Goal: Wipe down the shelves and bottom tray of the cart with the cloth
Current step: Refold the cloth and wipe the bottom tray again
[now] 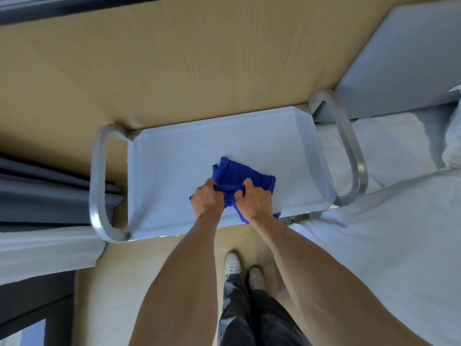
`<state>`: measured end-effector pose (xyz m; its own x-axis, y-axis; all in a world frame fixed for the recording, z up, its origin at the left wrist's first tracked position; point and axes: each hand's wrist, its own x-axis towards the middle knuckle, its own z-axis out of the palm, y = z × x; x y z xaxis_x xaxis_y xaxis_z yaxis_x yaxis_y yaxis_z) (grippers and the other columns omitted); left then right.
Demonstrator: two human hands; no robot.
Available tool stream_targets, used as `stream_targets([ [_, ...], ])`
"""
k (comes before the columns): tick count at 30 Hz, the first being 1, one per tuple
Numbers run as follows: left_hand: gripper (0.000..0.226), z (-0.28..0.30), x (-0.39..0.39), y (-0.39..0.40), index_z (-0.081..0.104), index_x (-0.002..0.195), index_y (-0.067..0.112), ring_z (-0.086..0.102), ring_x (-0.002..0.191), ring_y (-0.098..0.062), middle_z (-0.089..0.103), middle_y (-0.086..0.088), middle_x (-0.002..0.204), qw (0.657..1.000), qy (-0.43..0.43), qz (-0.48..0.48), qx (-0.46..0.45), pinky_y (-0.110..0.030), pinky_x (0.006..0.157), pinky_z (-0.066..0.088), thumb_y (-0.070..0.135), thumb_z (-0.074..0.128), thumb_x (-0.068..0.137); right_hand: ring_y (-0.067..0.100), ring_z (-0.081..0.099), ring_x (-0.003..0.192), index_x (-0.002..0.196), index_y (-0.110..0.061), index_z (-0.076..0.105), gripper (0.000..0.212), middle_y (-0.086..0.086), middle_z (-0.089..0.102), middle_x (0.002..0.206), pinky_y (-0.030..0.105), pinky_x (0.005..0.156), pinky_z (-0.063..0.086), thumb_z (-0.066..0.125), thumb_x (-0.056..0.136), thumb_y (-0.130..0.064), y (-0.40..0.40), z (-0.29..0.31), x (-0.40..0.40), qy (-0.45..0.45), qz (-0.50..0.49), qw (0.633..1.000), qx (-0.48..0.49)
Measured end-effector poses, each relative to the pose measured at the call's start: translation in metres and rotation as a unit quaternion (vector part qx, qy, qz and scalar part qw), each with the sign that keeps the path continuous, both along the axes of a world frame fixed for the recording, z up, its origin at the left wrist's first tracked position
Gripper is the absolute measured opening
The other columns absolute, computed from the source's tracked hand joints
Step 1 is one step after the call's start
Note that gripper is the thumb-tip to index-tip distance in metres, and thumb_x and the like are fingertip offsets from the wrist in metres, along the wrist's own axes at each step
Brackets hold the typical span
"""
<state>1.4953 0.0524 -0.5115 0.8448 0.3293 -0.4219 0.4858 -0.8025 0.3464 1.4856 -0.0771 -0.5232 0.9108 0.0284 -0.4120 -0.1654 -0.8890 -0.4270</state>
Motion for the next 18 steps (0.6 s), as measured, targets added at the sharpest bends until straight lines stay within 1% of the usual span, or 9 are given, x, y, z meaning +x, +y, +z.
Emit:
stream_targets([
  [2, 0.029, 0.008, -0.022, 0.005, 0.058, 0.095, 0.012, 0.055, 0.078, -0.034, 0.063, -0.011, 0.087, 0.999, -0.008, 0.034, -0.017, -0.035, 0.065, 0.043, -0.001, 0.041, 0.075, 0.026, 0.056, 0.070, 0.109, -0.017, 0.044, 0.028, -0.004, 0.057, 0.076, 0.037, 0.071, 0.046, 0.049, 0.091, -0.039, -0.002, 0.006, -0.024, 0.032, 0.034, 0.998, 0.028],
  [3, 0.029, 0.011, -0.032, 0.007, 0.059, 0.094, 0.012, 0.056, 0.078, -0.034, 0.063, -0.011, 0.086, 0.998, -0.015, 0.046, -0.027, -0.035, 0.064, 0.044, 0.000, 0.041, 0.075, 0.025, 0.058, 0.073, 0.111, -0.019, 0.045, 0.033, -0.004, 0.058, 0.080, 0.037, 0.070, 0.049, 0.053, 0.088, -0.040, -0.004, 0.008, -0.036, 0.044, 0.075, 0.996, 0.020],
  [5, 0.027, 0.019, -0.052, 0.009, 0.060, 0.091, 0.011, 0.054, 0.076, -0.034, 0.062, -0.010, 0.082, 0.997, -0.021, 0.053, -0.042, -0.034, 0.063, 0.041, 0.001, 0.041, 0.075, 0.026, 0.061, 0.084, 0.124, -0.018, 0.044, 0.042, 0.000, 0.060, 0.094, 0.036, 0.068, 0.048, 0.058, 0.087, -0.030, -0.007, 0.009, -0.056, 0.061, 0.130, 0.989, -0.022],
  [7, 0.022, 0.029, -0.071, 0.007, 0.060, 0.085, 0.009, 0.050, 0.072, -0.033, 0.056, -0.007, 0.072, 0.998, -0.013, 0.042, -0.041, -0.032, 0.061, 0.037, 0.002, 0.043, 0.074, 0.027, 0.060, 0.093, 0.131, -0.016, 0.042, 0.044, 0.005, 0.058, 0.105, 0.035, 0.067, 0.042, 0.057, 0.090, -0.018, -0.010, 0.008, -0.073, 0.069, 0.102, 0.992, -0.039],
  [8, 0.018, 0.033, -0.079, 0.006, 0.059, 0.080, 0.008, 0.048, 0.068, -0.032, 0.052, -0.005, 0.067, 0.999, -0.005, 0.034, -0.037, -0.031, 0.059, 0.035, 0.003, 0.044, 0.073, 0.027, 0.059, 0.094, 0.131, -0.015, 0.042, 0.043, 0.006, 0.057, 0.107, 0.035, 0.066, 0.042, 0.056, 0.091, -0.015, -0.010, 0.009, -0.080, 0.071, 0.070, 0.994, -0.035],
  [10, 0.008, 0.043, -0.102, 0.007, 0.050, 0.067, 0.009, 0.042, 0.061, -0.028, 0.045, -0.003, 0.060, 0.999, 0.008, 0.017, -0.030, -0.030, 0.053, 0.030, 0.006, 0.046, 0.073, 0.027, 0.055, 0.091, 0.130, -0.013, 0.042, 0.042, 0.008, 0.053, 0.105, 0.036, 0.066, 0.043, 0.056, 0.090, -0.013, -0.005, 0.011, -0.100, 0.067, 0.022, 0.997, -0.028],
  [12, 0.017, 0.048, -0.123, 0.010, 0.041, 0.060, 0.013, 0.038, 0.055, -0.024, 0.043, -0.002, 0.058, 0.999, 0.012, 0.015, -0.029, -0.030, 0.051, 0.028, 0.008, 0.048, 0.075, 0.026, 0.053, 0.085, 0.129, -0.014, 0.039, 0.043, 0.008, 0.049, 0.101, 0.038, 0.066, 0.046, 0.055, 0.089, -0.013, 0.001, 0.012, -0.117, 0.072, -0.019, 0.997, -0.032],
  [15, 0.017, 0.052, -0.155, 0.015, 0.042, 0.061, 0.014, 0.044, 0.058, -0.026, 0.046, -0.002, 0.059, 1.000, 0.012, 0.014, -0.013, -0.029, 0.053, 0.032, 0.011, 0.048, 0.077, 0.028, 0.060, 0.082, 0.118, -0.015, 0.041, 0.035, 0.006, 0.052, 0.093, 0.039, 0.067, 0.051, 0.056, 0.087, -0.012, 0.006, 0.016, -0.151, 0.091, -0.023, 0.995, -0.045],
  [18, 0.008, 0.052, -0.192, 0.028, 0.049, 0.070, 0.013, 0.051, 0.065, -0.029, 0.053, -0.004, 0.066, 1.000, 0.010, 0.025, -0.007, -0.030, 0.056, 0.035, 0.015, 0.049, 0.077, 0.024, 0.055, 0.076, 0.105, -0.014, 0.047, 0.018, 0.005, 0.054, 0.089, 0.036, 0.066, 0.047, 0.053, 0.089, -0.007, 0.005, 0.022, -0.191, 0.096, 0.007, 0.993, -0.071],
])
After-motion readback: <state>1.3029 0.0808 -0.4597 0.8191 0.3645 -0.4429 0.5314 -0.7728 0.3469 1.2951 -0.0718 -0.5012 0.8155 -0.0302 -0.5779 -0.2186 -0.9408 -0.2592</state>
